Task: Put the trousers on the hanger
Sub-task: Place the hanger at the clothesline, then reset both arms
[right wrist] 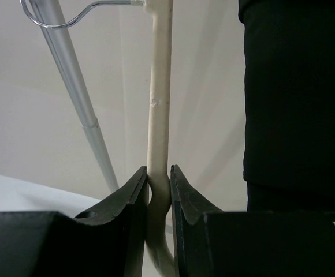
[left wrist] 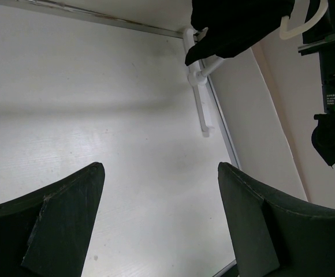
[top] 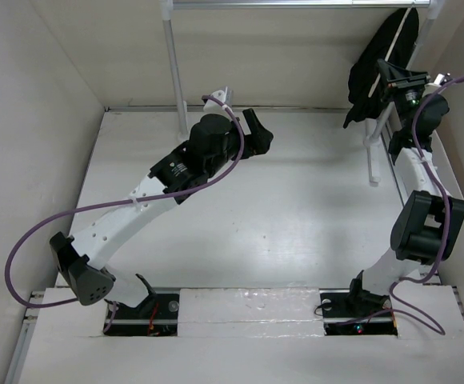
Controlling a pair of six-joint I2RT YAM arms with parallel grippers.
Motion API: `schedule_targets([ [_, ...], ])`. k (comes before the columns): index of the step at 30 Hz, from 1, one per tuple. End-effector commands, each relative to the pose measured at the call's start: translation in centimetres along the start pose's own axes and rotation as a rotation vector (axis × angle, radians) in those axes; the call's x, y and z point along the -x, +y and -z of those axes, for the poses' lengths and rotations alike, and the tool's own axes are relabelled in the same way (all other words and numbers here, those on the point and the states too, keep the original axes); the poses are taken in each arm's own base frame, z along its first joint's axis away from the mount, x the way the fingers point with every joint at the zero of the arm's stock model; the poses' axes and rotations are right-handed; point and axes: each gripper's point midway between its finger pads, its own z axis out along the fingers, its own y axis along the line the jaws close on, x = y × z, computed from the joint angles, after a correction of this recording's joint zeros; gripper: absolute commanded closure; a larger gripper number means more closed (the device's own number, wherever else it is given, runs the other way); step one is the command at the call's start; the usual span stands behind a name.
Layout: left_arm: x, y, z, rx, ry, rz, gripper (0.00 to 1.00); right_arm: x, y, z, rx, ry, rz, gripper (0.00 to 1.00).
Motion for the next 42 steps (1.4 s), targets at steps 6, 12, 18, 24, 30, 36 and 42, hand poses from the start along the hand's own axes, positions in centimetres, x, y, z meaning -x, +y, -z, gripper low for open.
schedule_targets([
  [6, 2.1, -1.2, 0.3, -0.028, -0.055, 0.015, 0.25, -0.1, 5.3, 1.1, 0.16, 0.032, 0.164, 0.3],
  [12, 2.5, -1.1, 0.6, -0.017, -0.066, 0.009, 0.24, 1.0, 9.3, 3.0, 0.181, 0.026, 0.32, 0.0],
  [18, 3.1, -1.1, 1.0, -0.011, -0.083, 0.003, 0.23, 0.9, 12.3, 5.9, 0.15, 0.029, 0.501, 0.0],
  [24, 4.6, -2.1, 2.2, -0.053, -0.12, -0.017, 0.21, -1.2, 12.2, 9.7, 0.063, 0.082, 0.706, 0.0],
  [30, 6.3, -2.5, 3.8, -0.074, -0.158, -0.002, 0.14, -11.0, 14.5, 13.7, 0.197, 0.277, 0.867, 0.0],
  [36, 5.7, 1.1, 5.5, 0.032, -0.179, 0.005, 0.1, -15.5, 10.8, 21.2, 0.144, 0.46, 1.043, 0.0],
  [42, 1.7, 5.3, 6.3, 0.136, -0.103, 0.014, 0.1, -14.3, 1.3, 29.4, -0.23, 0.579, 1.174, 0.0],
])
